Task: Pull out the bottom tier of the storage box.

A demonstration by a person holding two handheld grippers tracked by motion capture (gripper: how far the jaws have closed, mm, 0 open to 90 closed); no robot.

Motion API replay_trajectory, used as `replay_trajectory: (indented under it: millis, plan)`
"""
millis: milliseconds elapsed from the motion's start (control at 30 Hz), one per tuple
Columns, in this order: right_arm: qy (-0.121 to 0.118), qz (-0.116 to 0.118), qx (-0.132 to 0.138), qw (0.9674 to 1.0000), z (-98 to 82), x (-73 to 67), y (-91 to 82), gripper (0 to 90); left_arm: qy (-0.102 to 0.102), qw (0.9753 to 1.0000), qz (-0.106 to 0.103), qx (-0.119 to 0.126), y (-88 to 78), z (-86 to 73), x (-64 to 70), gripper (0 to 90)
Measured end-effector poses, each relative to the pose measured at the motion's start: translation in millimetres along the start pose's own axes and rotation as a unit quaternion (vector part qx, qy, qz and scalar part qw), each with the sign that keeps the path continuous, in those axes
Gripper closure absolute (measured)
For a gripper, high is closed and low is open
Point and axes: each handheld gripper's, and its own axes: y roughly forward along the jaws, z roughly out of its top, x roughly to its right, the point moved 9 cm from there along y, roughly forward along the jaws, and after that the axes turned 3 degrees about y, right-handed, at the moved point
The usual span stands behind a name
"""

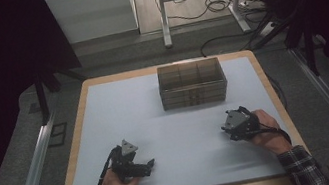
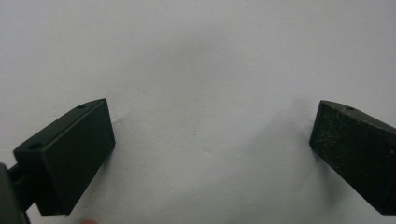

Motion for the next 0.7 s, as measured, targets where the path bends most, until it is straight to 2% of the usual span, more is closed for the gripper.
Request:
replay_trajectory:
  millis: [333, 700]
  plan:
    - [-0.053, -0.044, -0.008, 0.9976, 8.3, 2.1, 13.1, 42.7, -0.001, 1.0, 0.0, 0.0, -0.1, -0.1, 0.1, 0.0]
    - [-0.09, -0.071, -0.005, 0.9934, 18.6, 2.8, 23.7, 45.1, -0.001, 1.0, 0.0, -0.001, -0.1, -0.2, 0.1, 0.0]
